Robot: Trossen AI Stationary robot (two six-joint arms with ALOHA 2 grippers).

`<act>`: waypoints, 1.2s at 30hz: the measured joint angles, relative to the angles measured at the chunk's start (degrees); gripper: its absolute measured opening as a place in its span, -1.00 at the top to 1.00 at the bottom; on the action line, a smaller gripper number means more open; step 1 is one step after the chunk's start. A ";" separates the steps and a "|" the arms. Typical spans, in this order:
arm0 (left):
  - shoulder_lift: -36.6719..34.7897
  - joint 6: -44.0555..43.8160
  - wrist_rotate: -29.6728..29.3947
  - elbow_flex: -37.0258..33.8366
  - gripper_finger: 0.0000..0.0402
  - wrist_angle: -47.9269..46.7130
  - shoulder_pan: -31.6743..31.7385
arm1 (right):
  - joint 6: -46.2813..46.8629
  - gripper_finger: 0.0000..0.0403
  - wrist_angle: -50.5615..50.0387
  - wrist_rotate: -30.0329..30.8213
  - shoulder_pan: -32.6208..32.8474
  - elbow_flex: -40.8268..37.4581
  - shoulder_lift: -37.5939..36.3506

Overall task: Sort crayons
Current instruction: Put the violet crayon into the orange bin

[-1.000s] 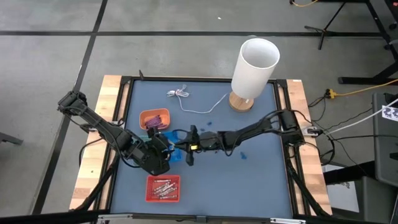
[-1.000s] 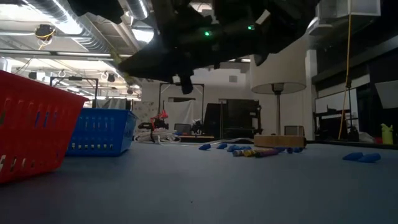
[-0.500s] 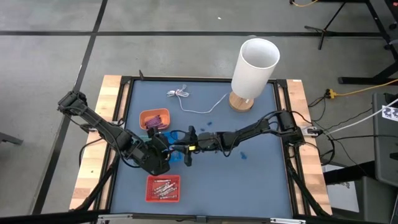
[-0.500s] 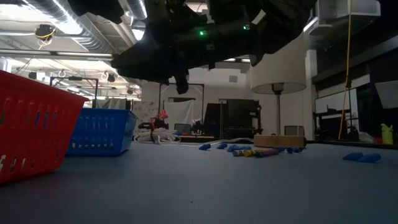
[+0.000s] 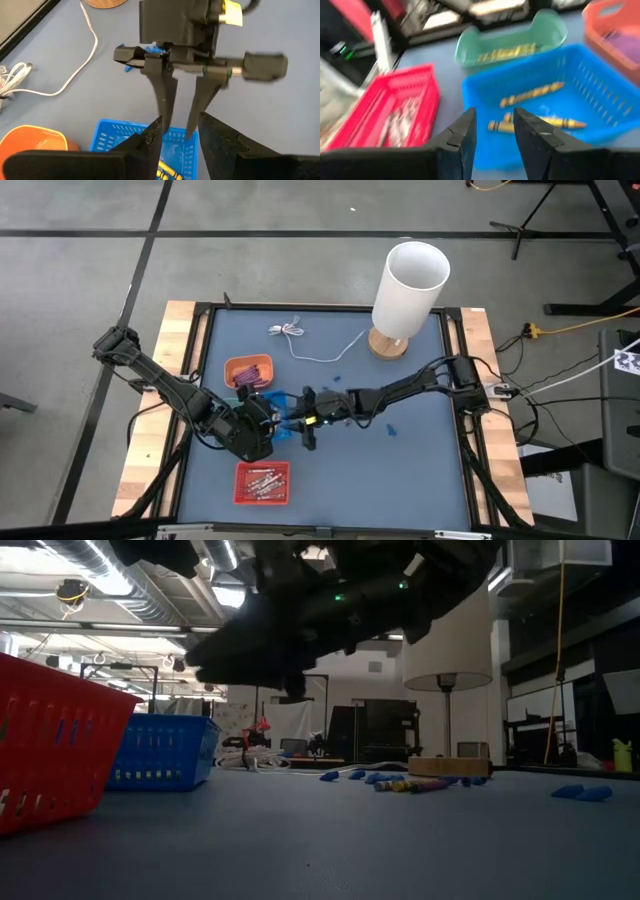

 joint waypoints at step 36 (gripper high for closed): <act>0.00 -0.04 -0.02 0.04 0.45 -0.02 0.00 | -25.70 0.36 -61.74 -3.20 -5.53 -9.29 -15.02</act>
